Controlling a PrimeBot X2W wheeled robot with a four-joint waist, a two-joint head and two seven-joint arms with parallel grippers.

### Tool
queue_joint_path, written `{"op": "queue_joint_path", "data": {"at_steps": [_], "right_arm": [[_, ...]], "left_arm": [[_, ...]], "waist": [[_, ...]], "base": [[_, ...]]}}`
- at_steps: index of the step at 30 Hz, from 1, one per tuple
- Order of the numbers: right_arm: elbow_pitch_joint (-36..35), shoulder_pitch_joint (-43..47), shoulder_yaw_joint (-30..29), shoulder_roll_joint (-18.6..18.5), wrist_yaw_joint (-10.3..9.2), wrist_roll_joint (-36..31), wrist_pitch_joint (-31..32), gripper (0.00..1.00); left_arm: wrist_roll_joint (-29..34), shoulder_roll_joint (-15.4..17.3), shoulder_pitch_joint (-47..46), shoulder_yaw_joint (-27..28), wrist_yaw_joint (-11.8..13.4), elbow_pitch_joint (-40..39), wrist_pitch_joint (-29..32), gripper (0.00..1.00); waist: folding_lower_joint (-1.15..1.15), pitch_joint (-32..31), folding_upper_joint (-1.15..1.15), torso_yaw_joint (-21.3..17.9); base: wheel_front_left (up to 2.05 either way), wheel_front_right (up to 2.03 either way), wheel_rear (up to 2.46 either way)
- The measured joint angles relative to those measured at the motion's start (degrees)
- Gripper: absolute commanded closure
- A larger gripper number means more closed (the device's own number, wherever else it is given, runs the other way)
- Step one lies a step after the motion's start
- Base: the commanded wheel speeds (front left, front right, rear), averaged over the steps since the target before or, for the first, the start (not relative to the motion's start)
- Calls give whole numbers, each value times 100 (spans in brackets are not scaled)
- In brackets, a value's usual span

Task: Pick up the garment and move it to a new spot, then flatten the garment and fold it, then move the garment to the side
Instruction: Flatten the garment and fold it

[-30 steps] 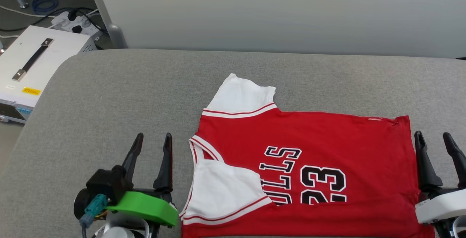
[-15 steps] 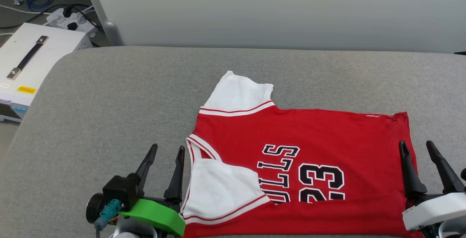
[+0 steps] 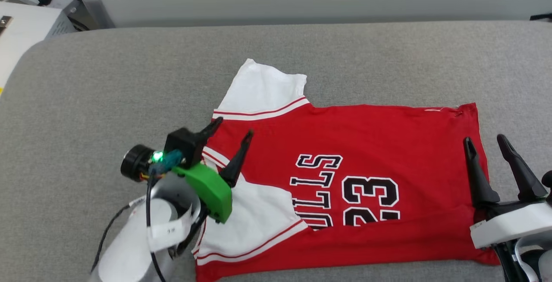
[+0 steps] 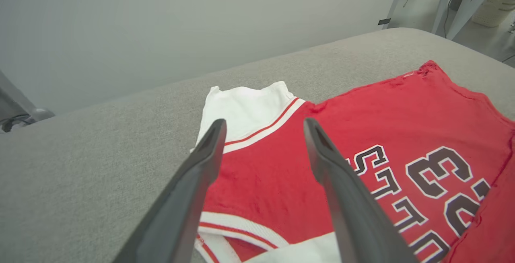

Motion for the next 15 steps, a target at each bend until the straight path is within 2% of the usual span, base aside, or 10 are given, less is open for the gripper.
{"op": "queue_joint_path", "data": {"at_steps": [5, 8, 15], "right_arm": [[-143, -281, 174, 11, 0, -23, 4, 0], [-213, -453, 334, 40, 0, -45, -4, 0], [-232, -801, 616, 161, 0, -48, -147, 0]], "left_arm": [[-676, 425, -1213, -595, -20, 101, 1115, 0], [-1179, 620, -1908, -697, -20, 230, 1547, 0], [-2039, 1318, -3136, -1222, -20, 871, 2847, 0]], "waist": [[0, 396, 0, -211], [0, 631, 0, -364], [1, 1130, 0, -818]], "base": [[0, 0, 0], [0, 0, 0], [0, 0, 0]]}}
